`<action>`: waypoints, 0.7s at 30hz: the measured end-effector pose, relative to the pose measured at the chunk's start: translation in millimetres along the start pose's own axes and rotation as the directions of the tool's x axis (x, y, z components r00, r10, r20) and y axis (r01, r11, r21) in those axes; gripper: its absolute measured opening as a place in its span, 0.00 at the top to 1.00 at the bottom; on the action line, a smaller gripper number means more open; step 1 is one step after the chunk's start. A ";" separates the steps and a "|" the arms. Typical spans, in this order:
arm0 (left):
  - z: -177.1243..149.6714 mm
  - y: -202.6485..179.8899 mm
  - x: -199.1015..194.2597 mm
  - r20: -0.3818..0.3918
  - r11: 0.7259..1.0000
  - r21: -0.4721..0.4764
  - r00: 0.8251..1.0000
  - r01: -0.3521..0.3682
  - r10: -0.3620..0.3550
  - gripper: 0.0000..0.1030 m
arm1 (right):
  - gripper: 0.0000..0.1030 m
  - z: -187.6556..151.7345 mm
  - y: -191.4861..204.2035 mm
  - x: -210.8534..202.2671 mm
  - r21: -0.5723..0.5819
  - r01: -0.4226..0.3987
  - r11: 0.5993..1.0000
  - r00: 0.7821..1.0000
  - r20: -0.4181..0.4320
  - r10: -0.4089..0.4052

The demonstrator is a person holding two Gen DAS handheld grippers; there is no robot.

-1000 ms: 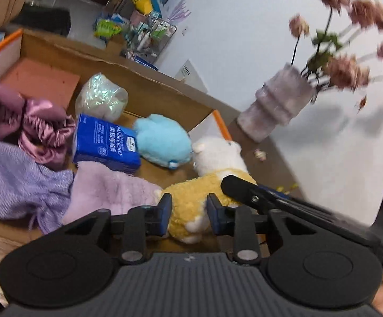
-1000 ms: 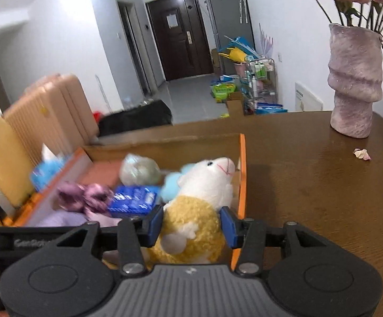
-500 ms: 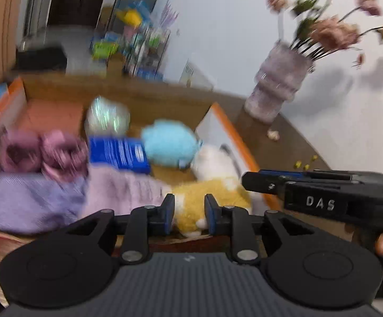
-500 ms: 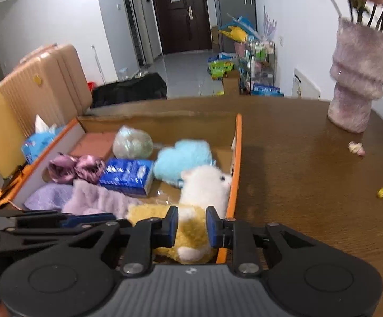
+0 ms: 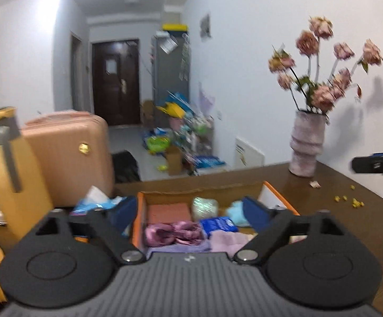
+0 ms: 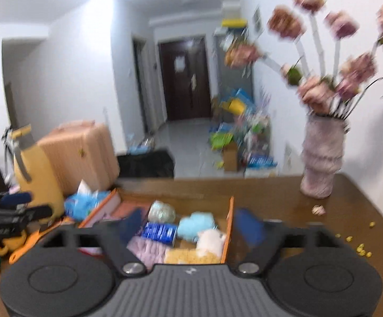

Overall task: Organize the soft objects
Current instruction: 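Withdraw the left tool and approach the white wedge sponge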

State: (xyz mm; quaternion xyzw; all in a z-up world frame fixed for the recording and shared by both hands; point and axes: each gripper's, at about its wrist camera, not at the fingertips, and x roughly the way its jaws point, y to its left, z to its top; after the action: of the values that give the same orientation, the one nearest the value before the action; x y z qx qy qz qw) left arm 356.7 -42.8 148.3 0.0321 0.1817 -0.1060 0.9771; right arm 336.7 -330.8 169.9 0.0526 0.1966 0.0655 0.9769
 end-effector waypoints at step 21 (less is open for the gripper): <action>-145.8 -0.3 -113.4 0.079 0.993 -0.011 0.990 -0.116 0.117 0.00 | 0.04 -140.9 60.6 -104.1 -0.107 0.046 0.993 0.985 0.168 -0.028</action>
State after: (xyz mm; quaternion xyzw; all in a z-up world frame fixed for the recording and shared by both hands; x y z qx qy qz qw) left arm 202.5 -6.1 53.4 0.0355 0.1411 -0.0493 0.9881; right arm 180.0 -275.7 87.8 0.0000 0.1114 0.0534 0.9923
